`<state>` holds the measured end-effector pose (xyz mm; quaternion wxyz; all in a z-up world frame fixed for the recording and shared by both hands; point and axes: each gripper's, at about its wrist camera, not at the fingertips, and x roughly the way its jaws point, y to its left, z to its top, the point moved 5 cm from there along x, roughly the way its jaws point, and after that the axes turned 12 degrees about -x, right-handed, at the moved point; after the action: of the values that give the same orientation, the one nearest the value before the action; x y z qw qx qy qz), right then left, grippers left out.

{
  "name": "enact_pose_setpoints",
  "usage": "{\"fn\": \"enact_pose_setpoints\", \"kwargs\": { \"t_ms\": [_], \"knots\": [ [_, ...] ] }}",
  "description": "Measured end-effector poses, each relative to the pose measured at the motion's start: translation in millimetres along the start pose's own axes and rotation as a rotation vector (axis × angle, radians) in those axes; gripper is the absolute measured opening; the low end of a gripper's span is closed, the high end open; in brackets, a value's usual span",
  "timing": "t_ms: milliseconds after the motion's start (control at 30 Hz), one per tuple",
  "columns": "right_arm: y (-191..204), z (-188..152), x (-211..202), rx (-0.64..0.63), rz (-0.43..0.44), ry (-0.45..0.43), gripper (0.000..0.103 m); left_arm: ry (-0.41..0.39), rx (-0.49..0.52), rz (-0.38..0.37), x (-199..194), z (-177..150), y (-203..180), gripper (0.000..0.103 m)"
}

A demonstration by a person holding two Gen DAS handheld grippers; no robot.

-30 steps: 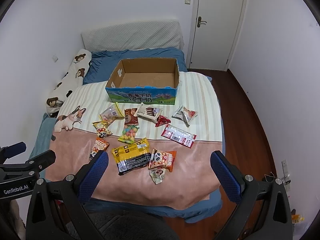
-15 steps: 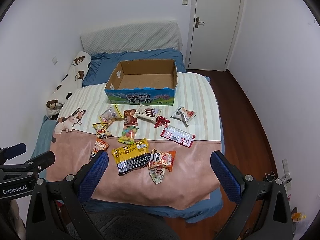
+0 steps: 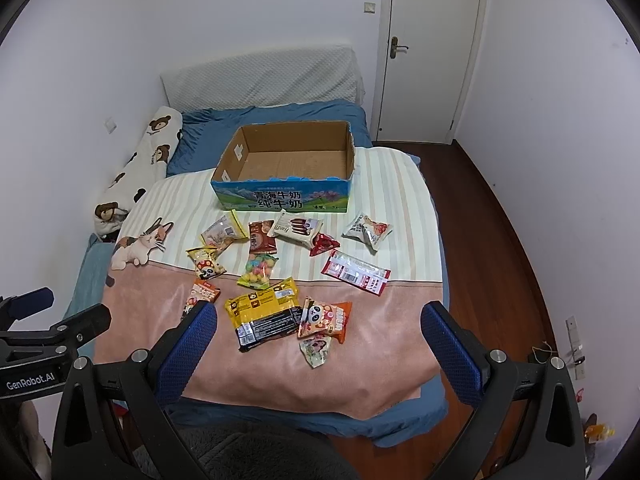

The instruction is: Organize snacks

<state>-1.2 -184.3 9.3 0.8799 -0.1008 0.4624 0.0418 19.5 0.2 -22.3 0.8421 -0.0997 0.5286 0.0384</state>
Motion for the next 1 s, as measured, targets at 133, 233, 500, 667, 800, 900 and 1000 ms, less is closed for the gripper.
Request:
{"fn": "enact_pose_setpoints", "kwargs": {
  "t_ms": [133,233,500,667,800,900,1000],
  "knots": [
    [0,-1,-1,0.007,0.007,0.002,0.103,-0.001,0.001,-0.001,-1,0,0,0.103],
    [-2,-3,3,0.019,0.019,0.01,0.103,0.02,-0.006,-0.011,0,-3,1,0.103],
    [-32,-30,55,0.161,0.081,0.088,0.103,0.044,0.063,0.005,57,-8,-12,0.103],
    [-54,-65,128,0.256,0.105,0.209,0.103,0.118,0.263,0.048,149,-22,-43,0.103],
    [-66,-92,189,0.321,0.127,0.285,0.103,0.19,0.455,0.118,229,-40,-64,0.103],
    [-74,-111,237,0.344,0.133,0.333,0.103,0.239,0.571,0.142,278,-50,-76,0.103],
    [-77,-130,285,0.387,0.174,0.41,0.103,0.285,0.66,0.159,317,-53,-87,0.103]
  ]
}}
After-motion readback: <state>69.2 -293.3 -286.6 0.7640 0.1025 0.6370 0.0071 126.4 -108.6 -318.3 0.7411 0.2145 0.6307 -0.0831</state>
